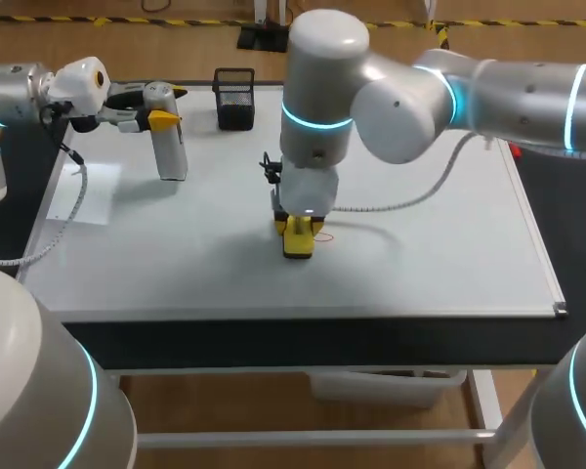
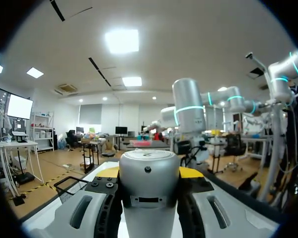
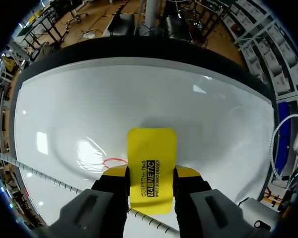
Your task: Pick up the inspection probe, press it on each red-marked spot on the whiteboard one by one, put down the probe, pick up the eraser, and wipe off all the red marks.
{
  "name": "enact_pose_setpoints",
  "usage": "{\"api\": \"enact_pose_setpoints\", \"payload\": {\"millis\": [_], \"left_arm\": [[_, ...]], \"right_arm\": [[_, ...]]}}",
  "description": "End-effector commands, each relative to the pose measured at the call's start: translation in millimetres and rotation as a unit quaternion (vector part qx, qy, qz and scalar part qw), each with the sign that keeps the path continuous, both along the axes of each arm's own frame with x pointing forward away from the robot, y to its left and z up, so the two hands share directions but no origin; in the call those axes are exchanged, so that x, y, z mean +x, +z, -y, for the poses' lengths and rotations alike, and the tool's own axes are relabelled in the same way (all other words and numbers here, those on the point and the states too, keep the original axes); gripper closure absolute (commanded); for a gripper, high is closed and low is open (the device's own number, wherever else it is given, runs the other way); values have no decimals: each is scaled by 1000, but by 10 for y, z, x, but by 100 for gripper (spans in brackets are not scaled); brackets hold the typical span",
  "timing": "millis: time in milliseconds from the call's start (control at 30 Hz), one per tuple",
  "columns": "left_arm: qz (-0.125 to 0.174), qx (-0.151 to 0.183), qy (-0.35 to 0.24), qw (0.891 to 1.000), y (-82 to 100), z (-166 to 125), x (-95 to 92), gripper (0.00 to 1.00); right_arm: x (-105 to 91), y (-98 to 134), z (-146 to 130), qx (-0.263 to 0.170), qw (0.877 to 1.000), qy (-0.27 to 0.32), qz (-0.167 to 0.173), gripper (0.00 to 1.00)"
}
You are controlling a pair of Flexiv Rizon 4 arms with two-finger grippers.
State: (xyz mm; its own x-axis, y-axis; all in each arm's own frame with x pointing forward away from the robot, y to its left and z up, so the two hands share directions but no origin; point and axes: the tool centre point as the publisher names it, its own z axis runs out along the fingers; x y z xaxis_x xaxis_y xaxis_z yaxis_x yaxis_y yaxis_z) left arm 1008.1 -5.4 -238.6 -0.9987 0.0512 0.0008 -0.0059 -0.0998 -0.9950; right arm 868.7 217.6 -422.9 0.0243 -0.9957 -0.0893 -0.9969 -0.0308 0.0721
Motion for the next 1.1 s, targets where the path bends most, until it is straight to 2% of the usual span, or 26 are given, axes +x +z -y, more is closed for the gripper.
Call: {"api": "enact_pose_setpoints", "payload": {"millis": [33, 567, 1100], "left_arm": [[0, 0, -1, 1000, 12, 0, 7, 100], [0, 0, -1, 1000, 12, 0, 7, 100], [0, 0, -1, 1000, 12, 0, 7, 100]], "right_arm": [[11, 5, -1, -5, 1000, 1, 2, 100], [22, -108, 108, -9, 1000, 1, -3, 100], [-8, -121, 391, -27, 999, -21, 4, 100]]}}
